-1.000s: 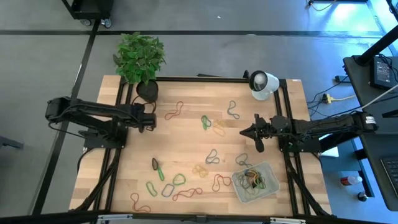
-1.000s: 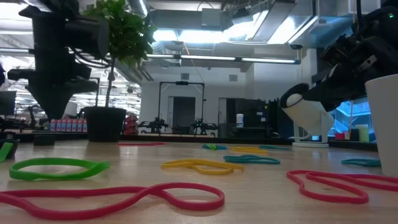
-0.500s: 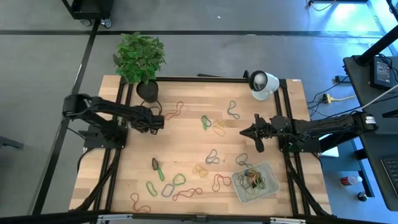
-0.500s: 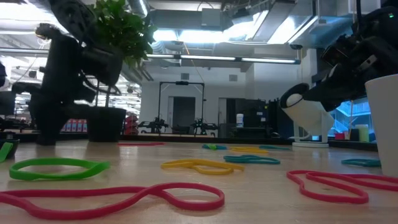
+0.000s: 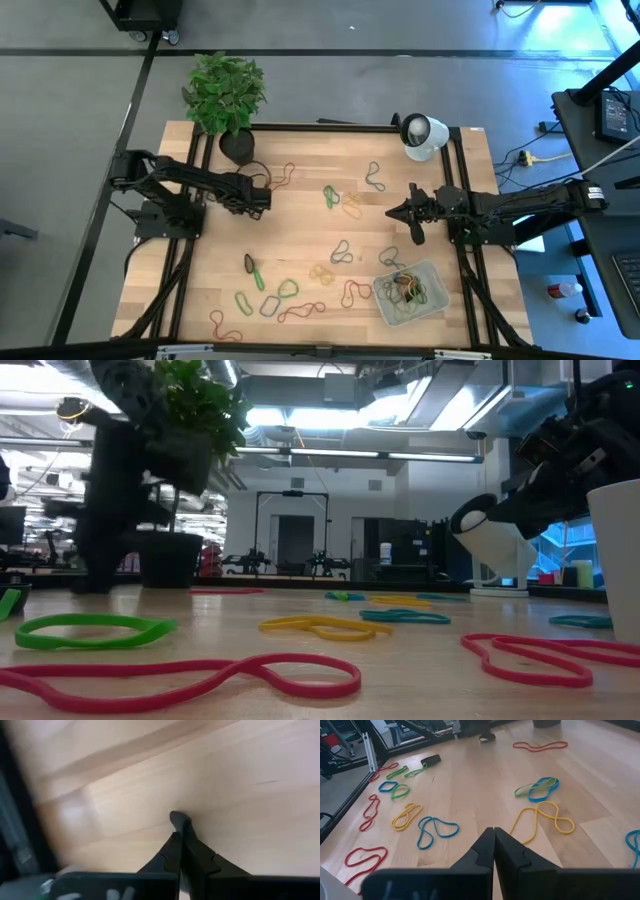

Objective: Pick and place rubber bands into bin
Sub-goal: Put the black rubber band into the white bin

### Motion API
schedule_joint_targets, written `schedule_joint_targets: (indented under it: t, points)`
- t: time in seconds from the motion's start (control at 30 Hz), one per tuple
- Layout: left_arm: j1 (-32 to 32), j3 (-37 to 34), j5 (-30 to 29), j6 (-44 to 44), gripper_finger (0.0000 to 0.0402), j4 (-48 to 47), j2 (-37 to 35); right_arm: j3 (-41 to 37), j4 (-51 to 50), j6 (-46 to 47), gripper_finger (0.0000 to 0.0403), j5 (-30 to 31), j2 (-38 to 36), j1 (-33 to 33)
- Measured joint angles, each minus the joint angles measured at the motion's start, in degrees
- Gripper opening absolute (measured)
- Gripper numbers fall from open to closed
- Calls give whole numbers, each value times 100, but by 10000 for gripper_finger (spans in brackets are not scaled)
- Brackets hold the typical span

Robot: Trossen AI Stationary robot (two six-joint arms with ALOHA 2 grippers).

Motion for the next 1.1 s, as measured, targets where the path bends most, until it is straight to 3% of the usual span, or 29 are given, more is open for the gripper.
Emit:
schedule_joint_targets:
  t: [0.3,0.57,0.73,0.9,1.1]
  points:
    - [-459,991,-439,1256,3,853,-92,0,31,153,14,4,0,2]
    - [-745,1322,-418,2984,3,3314,-95,0,39,155,14,4,0,2]
    - [-828,1322,153,3563,3,4727,0,0,42,146,14,7,0,2]
    - [-1079,1587,500,4047,3,5487,484,0,71,124,14,11,0,2]
    - [-1310,2823,656,4767,3,5429,1548,2,81,-42,14,107,0,2]
